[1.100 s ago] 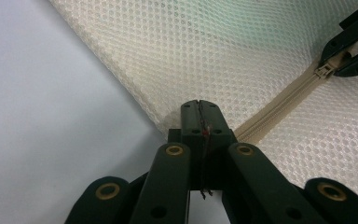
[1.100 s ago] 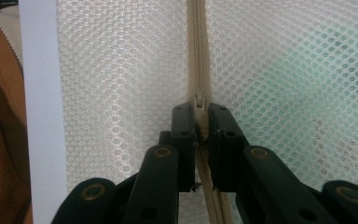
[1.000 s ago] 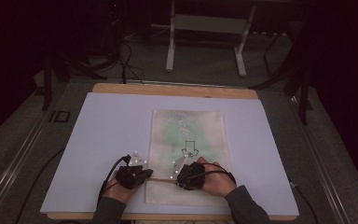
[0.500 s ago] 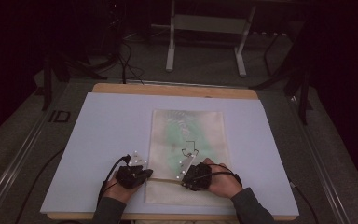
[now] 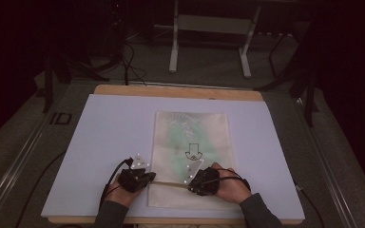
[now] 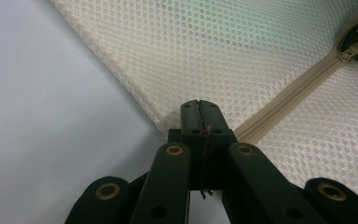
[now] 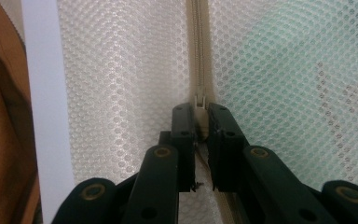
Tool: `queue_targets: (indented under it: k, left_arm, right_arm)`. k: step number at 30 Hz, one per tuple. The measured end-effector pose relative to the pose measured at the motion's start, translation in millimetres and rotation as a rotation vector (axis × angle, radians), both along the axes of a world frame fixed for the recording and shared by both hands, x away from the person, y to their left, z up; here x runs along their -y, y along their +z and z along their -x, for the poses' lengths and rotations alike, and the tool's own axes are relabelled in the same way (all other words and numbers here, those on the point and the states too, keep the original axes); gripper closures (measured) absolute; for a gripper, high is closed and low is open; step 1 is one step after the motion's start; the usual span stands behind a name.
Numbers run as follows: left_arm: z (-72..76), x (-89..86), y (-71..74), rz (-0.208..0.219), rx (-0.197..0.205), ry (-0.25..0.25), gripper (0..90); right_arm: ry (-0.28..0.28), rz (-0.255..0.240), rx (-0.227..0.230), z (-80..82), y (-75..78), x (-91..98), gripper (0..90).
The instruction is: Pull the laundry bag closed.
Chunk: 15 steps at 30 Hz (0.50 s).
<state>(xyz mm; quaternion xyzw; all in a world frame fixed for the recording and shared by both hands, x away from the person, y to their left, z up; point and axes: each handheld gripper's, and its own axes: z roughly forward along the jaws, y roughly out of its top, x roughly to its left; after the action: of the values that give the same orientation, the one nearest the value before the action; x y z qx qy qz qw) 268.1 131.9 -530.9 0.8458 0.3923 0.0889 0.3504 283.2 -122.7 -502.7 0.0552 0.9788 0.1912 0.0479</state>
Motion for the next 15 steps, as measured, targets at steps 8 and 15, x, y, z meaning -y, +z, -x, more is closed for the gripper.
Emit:
queue_targets:
  k: [8,15]
  left_arm:
    - [0.0,-0.1,-0.2,0.003,0.0,0.002,89.4]
    - [0.1,0.1,0.0,0.001,0.001,0.002,89.4]
  right_arm:
    - [-0.007,-0.008,0.009,2.2,0.4,0.8,82.3]
    - [-0.019,-0.023,0.019,4.9,-0.3,5.7,82.3]
